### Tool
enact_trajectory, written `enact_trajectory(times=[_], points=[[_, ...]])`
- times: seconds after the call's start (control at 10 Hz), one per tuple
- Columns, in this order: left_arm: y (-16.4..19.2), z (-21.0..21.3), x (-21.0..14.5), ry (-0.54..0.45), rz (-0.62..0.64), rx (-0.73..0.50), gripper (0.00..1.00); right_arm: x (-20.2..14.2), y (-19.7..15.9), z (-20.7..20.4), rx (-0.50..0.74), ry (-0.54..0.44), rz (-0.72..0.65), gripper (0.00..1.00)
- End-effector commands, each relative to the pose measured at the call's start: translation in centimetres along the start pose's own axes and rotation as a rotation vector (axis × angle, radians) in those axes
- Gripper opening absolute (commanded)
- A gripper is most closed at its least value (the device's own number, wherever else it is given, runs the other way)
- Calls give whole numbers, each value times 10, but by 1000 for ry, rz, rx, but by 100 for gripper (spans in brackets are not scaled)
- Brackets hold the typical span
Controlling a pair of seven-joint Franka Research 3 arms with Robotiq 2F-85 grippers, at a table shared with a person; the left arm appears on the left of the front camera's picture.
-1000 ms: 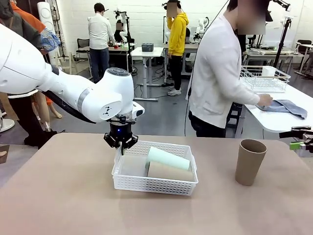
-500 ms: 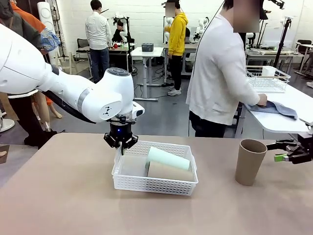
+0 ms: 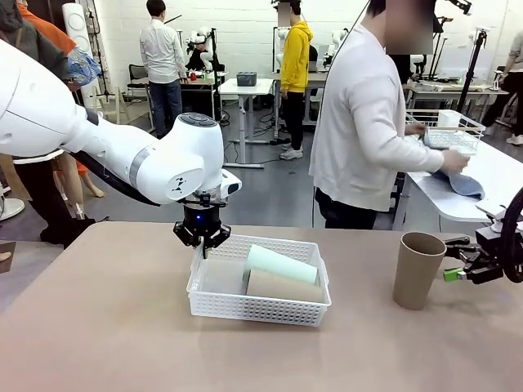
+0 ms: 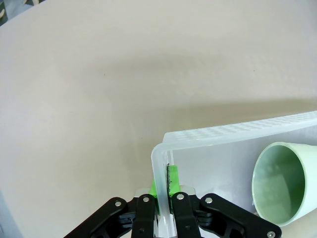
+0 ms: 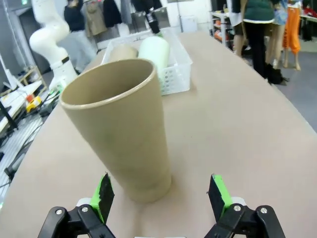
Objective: Clean and organize the cups into the basket.
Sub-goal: Pick up the Reusable plastic cup from the right side of the table and stack it inside the Organizing basket in the center of the table.
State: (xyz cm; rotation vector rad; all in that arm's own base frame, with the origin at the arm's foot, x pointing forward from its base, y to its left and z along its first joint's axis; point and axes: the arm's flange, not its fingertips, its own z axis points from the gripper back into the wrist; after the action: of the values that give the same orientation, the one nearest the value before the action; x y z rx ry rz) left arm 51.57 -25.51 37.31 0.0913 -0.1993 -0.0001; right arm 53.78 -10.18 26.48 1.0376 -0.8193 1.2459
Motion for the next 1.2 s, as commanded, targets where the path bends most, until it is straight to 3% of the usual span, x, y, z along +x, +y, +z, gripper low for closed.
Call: enact_trajectory(times=[0.0, 0.4, 1.1], points=[[0, 1, 0, -2, 0, -2, 0, -5, -5, 4, 61, 12, 57, 100], [0, 1, 0, -2, 0, -2, 0, -4, -3, -13, 139, 11, 137, 100], [0, 1, 0, -2, 0, -2, 0, 2, -7, -52, 229, 20, 153, 100]])
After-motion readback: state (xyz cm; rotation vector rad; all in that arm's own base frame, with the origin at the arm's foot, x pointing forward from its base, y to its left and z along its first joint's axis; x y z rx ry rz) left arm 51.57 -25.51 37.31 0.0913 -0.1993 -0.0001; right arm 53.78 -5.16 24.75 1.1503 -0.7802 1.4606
